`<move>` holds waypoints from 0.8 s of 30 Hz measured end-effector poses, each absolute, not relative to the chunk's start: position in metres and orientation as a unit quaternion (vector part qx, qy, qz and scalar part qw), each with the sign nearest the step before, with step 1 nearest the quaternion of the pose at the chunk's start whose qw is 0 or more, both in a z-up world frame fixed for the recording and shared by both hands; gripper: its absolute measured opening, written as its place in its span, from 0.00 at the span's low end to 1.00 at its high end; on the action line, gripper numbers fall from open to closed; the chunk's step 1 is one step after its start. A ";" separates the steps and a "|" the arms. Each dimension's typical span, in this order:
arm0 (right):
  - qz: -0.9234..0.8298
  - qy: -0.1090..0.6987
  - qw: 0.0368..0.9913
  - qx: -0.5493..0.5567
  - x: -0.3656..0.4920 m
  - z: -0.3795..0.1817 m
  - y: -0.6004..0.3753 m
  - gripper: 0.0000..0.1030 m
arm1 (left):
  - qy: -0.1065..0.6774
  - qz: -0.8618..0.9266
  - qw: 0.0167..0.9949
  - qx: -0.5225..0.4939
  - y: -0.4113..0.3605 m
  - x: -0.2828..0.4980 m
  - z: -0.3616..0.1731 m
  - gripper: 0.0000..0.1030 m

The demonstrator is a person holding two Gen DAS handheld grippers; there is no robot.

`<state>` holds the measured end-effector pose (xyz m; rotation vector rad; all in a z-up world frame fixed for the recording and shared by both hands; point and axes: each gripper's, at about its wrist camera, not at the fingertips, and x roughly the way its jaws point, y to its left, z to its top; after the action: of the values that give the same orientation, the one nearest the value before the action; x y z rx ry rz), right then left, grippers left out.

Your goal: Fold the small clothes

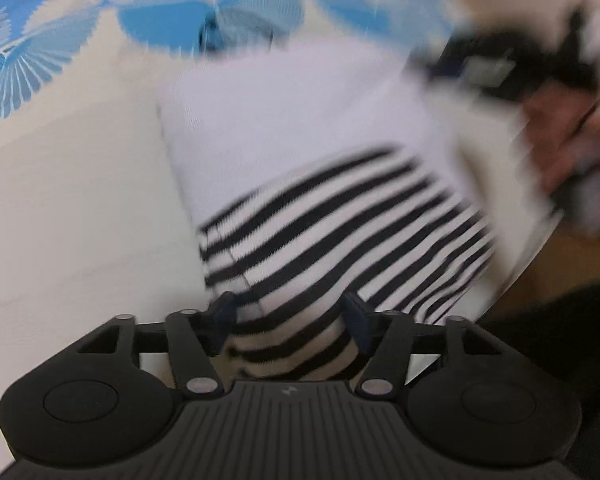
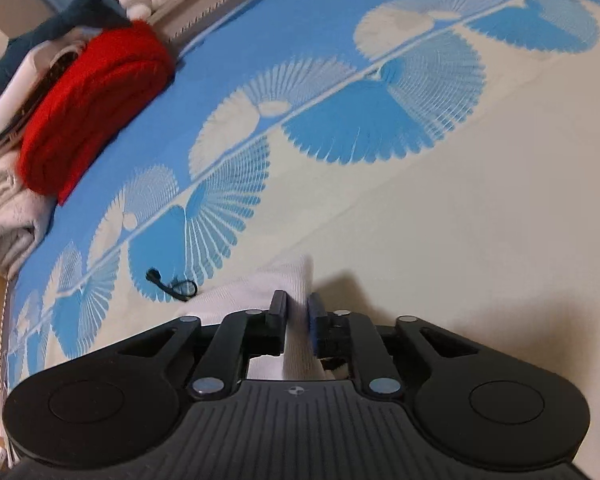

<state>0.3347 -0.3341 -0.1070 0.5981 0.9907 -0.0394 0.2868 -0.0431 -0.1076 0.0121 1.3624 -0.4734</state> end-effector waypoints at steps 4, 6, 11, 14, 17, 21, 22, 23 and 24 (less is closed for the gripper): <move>0.014 0.476 0.831 0.286 0.310 -0.096 -0.346 0.40 | 0.631 -0.225 0.742 0.021 -0.045 0.287 -0.112 0.69; 0.044 0.498 0.822 0.274 0.296 -0.096 -0.347 0.42 | 0.629 -0.227 0.743 0.015 -0.042 0.288 -0.110 0.69; 0.103 0.556 0.787 0.246 0.265 -0.108 -0.337 0.43 | 0.617 -0.219 0.756 -0.011 -0.028 0.290 -0.100 0.69; 0.101 0.574 0.782 0.222 0.259 -0.115 -0.330 0.30 | 0.618 -0.211 0.757 -0.019 -0.028 0.288 -0.097 0.69; 0.118 0.562 0.780 0.249 0.254 -0.108 -0.336 0.07 | 0.617 -0.209 0.759 -0.024 -0.028 0.287 -0.095 0.69; 0.140 0.511 0.794 0.300 0.244 -0.081 -0.362 0.00 | 0.619 -0.223 0.753 -0.012 -0.033 0.283 -0.097 0.69; 0.130 0.515 0.799 0.283 0.242 -0.080 -0.367 0.00 | 0.623 -0.225 0.750 -0.003 -0.035 0.283 -0.100 0.70; 0.118 0.531 0.795 0.268 0.241 -0.084 -0.369 0.00 | 0.627 -0.228 0.745 0.009 -0.038 0.281 -0.104 0.71; 0.106 0.550 0.787 0.258 0.241 -0.091 -0.370 0.00 | 0.630 -0.232 0.741 0.019 -0.040 0.279 -0.107 0.72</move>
<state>0.2413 -0.3699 -0.0912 0.5560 1.1846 0.2292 0.2790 -0.0401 -0.1069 0.0426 1.3816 -0.5096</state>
